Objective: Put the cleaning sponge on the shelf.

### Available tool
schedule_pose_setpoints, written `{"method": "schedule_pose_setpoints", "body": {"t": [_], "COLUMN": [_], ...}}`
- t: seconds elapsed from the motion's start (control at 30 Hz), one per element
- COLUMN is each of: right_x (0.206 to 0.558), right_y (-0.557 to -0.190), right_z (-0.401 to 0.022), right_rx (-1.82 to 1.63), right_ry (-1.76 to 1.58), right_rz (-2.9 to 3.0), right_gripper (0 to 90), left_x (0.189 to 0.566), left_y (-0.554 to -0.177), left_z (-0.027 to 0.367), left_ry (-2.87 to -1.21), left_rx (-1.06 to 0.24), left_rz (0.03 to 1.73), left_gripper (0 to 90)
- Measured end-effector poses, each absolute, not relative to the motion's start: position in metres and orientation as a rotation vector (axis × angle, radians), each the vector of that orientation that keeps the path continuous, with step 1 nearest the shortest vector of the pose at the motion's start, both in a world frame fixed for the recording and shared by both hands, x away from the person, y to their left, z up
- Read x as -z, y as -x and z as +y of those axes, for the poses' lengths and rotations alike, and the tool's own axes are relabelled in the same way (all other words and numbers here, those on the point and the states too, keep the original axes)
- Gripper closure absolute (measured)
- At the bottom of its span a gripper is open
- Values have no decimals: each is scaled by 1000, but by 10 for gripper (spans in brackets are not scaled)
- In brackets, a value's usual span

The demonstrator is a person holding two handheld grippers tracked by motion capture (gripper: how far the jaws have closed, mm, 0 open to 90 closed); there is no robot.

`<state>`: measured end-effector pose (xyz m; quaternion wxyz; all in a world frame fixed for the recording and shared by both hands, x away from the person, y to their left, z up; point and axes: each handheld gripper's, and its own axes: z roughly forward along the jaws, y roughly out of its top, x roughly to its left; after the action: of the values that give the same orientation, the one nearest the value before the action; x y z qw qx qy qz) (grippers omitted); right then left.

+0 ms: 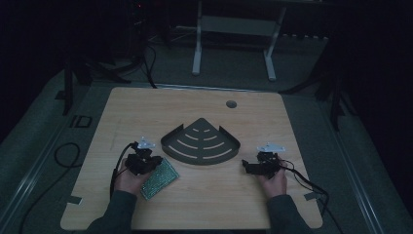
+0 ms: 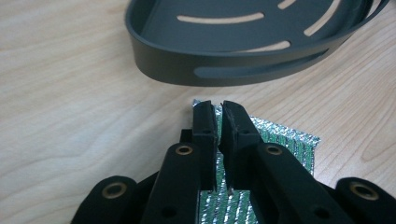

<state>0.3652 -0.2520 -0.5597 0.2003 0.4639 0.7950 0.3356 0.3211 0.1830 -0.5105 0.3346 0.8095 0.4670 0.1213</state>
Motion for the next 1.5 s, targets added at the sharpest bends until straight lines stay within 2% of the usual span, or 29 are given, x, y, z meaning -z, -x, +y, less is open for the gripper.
{"method": "schedule_pose_setpoints", "body": {"t": [0.57,1.5], "right_x": [560,560], "right_y": [-365,-365], "right_z": [-252,-252], "right_rx": [-938,-939], "right_ry": [-1298,-1298], "right_rz": [2222,2221], "right_gripper": [131,131], "left_x": [490,484], "left_y": [-330,-353], "left_z": [212,203], "left_ry": [-2204,-2430], "left_rx": [-244,-100], "left_rz": [1167,1066], "left_gripper": [807,782]}}
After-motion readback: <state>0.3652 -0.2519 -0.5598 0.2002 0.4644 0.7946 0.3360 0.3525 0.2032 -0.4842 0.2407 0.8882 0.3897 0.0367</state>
